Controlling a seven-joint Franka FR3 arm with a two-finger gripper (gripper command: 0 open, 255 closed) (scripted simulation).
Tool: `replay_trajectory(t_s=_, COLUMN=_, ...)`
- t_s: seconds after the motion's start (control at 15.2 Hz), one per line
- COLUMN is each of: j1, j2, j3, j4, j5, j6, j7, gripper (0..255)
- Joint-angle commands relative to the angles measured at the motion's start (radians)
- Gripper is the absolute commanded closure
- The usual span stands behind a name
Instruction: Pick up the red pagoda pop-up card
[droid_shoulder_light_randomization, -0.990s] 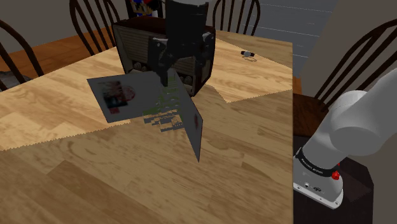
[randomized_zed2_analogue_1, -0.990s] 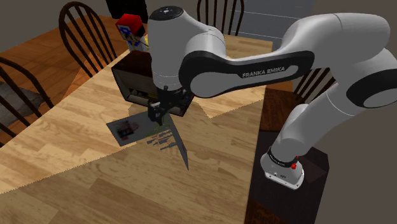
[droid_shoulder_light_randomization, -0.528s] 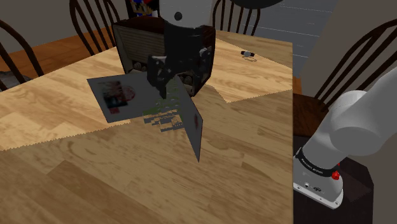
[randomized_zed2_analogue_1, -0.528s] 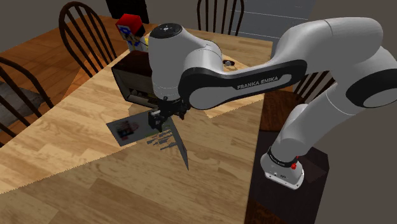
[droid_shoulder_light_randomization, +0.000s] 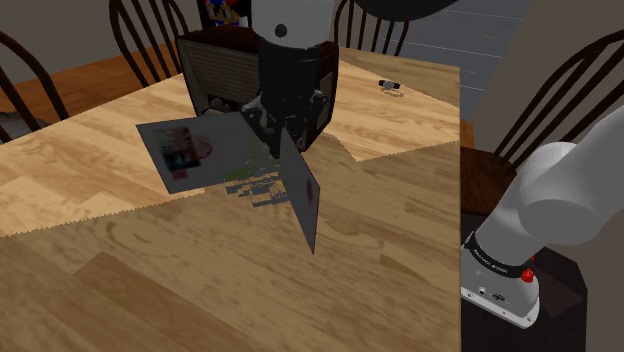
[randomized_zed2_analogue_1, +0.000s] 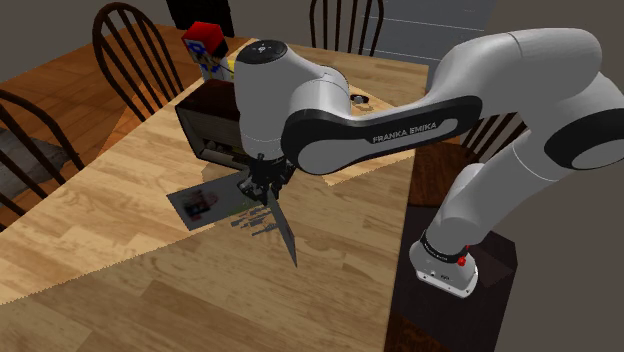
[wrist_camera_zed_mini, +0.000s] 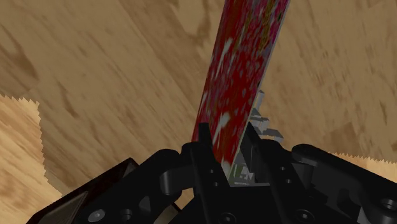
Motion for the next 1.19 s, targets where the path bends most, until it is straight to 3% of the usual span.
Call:
replay_trajectory(t_s=0.0, j1=0.000, j2=0.000, j3=0.000, j4=0.000, j5=0.000, j6=0.000, j7=0.000, gripper=255)
replay_trajectory(t_s=0.2, j1=0.000, j2=0.001, j3=0.001, j4=0.000, j5=-0.001, j6=0.000, j7=0.001, gripper=255)
replay_trajectory(t_s=1.12, j1=-0.011, j2=0.029, j3=-0.005, j4=0.213, j5=-0.021, j6=-0.188, j7=0.010, gripper=255)
